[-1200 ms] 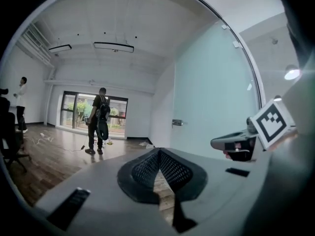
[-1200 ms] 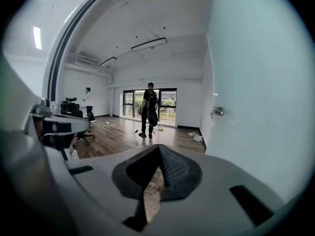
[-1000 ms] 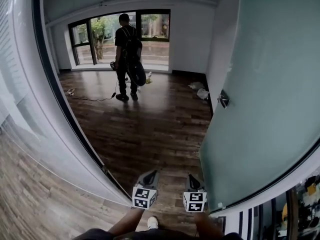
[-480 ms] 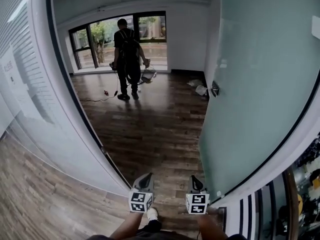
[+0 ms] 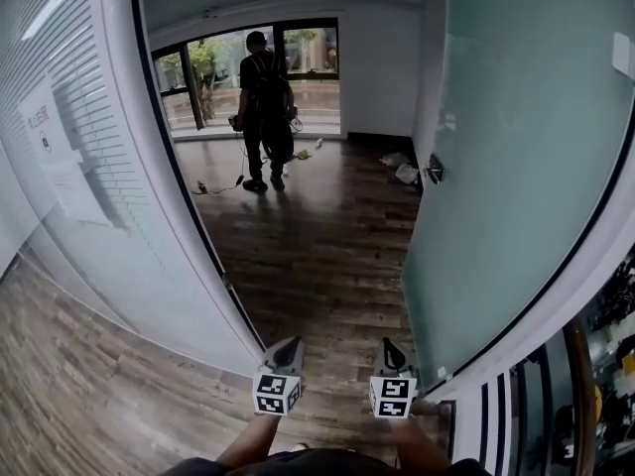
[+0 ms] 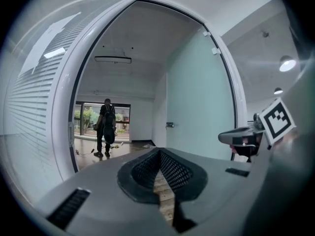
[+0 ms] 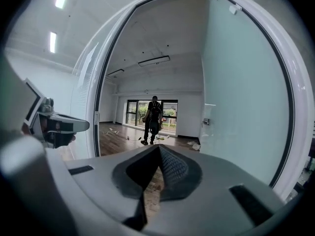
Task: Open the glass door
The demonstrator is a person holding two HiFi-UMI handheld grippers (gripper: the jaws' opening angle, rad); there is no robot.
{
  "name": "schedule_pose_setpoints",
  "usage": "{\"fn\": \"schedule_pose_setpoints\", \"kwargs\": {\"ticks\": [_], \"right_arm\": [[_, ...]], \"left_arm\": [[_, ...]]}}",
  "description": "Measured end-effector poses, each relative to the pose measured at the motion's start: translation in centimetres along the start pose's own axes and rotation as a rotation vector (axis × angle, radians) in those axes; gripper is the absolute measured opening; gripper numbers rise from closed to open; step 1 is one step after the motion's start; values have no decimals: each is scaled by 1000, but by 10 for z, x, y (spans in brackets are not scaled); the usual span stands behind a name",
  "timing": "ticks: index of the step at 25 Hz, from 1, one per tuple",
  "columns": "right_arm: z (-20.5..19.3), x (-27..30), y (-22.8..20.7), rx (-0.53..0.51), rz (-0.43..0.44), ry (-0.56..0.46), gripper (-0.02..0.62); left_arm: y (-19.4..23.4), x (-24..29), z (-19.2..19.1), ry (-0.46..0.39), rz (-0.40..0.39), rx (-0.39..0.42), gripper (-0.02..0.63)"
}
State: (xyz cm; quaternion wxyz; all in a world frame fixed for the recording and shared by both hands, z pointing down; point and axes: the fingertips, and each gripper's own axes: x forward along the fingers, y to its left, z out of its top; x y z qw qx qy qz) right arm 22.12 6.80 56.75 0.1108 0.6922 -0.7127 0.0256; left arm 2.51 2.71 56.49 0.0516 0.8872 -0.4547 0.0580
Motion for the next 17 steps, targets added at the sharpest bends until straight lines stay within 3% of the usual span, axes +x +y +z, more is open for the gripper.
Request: {"fn": "schedule_pose_setpoints", "kwargs": {"ticks": [6, 17], "right_arm": [[17, -5, 50, -17, -19, -21, 17], [31, -5, 81, -29, -37, -23, 18]], "left_arm": [[29, -22, 2, -1, -42, 4, 6], [58, -38, 5, -14, -53, 42, 6]]}}
